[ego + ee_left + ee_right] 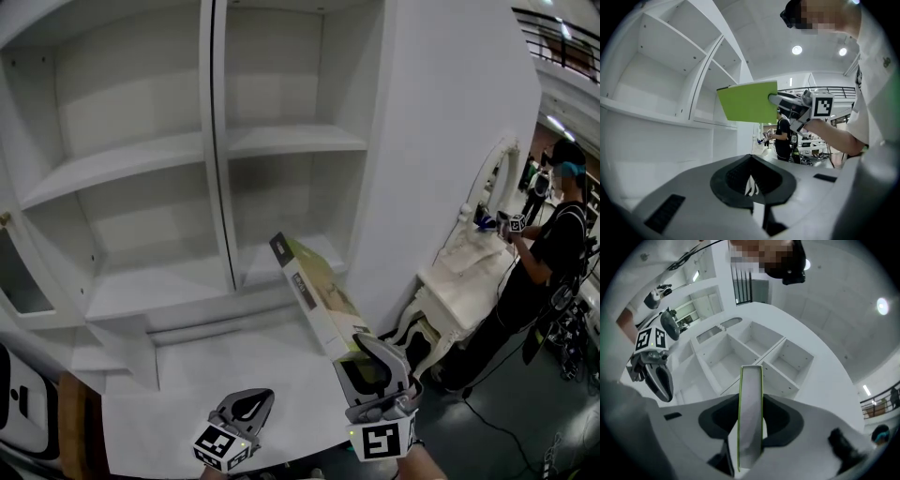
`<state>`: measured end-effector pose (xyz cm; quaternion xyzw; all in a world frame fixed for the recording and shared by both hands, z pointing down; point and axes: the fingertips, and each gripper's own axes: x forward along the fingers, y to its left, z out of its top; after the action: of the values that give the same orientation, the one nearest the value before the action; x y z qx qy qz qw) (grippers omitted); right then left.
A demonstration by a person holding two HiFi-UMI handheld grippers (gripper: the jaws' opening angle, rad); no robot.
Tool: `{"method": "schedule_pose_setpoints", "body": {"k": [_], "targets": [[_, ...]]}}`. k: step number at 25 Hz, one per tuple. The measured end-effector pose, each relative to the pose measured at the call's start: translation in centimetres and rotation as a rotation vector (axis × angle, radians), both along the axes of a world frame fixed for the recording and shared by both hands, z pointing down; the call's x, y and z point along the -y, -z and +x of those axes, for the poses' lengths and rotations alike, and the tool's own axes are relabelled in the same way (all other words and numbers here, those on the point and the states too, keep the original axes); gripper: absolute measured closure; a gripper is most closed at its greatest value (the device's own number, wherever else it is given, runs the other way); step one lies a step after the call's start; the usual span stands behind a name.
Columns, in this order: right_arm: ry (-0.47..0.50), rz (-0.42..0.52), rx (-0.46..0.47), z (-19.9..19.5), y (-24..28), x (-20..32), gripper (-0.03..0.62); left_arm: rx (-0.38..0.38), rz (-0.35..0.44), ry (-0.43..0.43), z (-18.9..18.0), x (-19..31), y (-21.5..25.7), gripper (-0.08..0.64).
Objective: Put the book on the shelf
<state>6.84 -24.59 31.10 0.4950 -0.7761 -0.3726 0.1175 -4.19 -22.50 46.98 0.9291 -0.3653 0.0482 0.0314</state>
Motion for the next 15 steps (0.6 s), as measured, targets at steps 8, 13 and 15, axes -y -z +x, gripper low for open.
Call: {"method": "schedule_pose_setpoints", "body": {"k": [8, 13, 15], "targets": [[0.008, 0.087, -0.234, -1.5, -1.4, 2.2, 0.443, 0.002, -0.001, 0.018, 0.5, 0.3, 0.0, 0.551], [0.003, 0.105, -0.367, -2.4, -3.0, 4.0, 0.443, -0.001, 0.001, 0.030, 0.4, 0.5, 0.0, 0.551], [-0.002, 0.115, -0.412, -2.7, -3.4, 4.7, 0.443, 0.002, 0.000, 0.033, 0.3, 0.6, 0.0, 0.551]]}}
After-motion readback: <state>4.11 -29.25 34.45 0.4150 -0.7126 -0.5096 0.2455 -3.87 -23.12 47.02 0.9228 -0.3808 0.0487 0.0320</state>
